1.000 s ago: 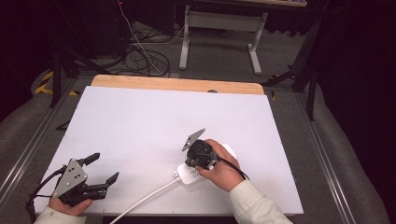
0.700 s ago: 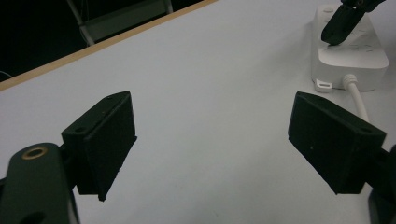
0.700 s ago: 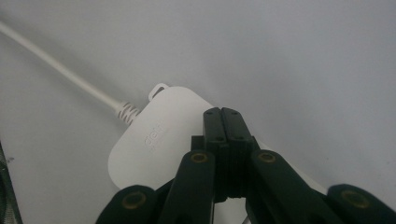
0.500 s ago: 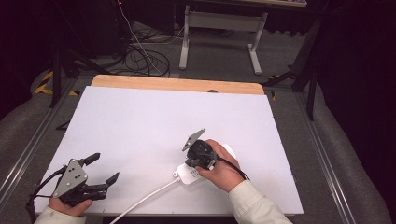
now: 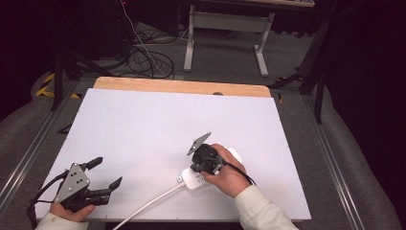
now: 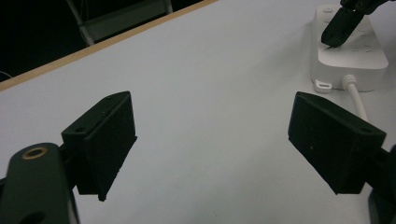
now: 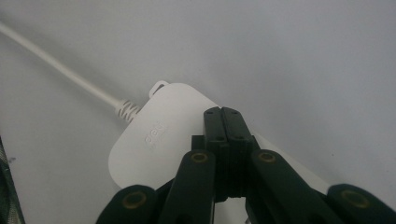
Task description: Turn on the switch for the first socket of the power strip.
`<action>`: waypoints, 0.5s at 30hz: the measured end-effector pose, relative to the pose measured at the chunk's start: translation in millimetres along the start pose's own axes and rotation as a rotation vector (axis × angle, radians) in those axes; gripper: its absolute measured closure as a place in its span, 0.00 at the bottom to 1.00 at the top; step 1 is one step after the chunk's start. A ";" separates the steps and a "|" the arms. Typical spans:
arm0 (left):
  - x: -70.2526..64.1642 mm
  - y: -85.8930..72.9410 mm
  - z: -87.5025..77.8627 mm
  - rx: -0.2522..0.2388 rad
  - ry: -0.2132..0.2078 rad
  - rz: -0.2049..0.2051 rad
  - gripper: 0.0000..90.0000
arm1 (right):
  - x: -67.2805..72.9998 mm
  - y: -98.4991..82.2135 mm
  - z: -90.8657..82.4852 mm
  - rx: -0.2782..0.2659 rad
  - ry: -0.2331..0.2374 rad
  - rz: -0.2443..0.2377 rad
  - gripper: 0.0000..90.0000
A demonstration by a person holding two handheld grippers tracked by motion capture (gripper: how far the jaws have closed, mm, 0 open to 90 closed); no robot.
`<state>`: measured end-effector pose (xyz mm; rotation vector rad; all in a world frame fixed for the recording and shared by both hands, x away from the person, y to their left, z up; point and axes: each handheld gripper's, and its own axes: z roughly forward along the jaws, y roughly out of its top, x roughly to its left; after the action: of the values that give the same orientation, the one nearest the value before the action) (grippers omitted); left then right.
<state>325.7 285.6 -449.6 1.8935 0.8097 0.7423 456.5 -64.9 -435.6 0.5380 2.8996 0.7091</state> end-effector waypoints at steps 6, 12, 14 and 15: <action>0.0 0.0 0.0 0.000 0.000 0.000 0.17 | -1.7 -0.2 0.7 -0.001 0.012 0.010 1.00; -0.1 0.1 0.1 0.000 -0.002 0.001 0.17 | 0.3 -0.4 1.3 0.001 0.000 -0.002 1.00; -0.2 0.1 0.0 -0.001 -0.001 0.000 0.17 | -0.2 -0.5 1.3 0.004 0.003 0.003 1.00; -0.1 0.1 0.0 0.000 -0.001 0.000 0.17 | -0.2 -0.5 1.7 0.001 0.003 0.001 1.00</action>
<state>325.7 285.4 -449.5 1.8933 0.8089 0.7414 456.8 -64.6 -437.3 0.5393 2.9030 0.7101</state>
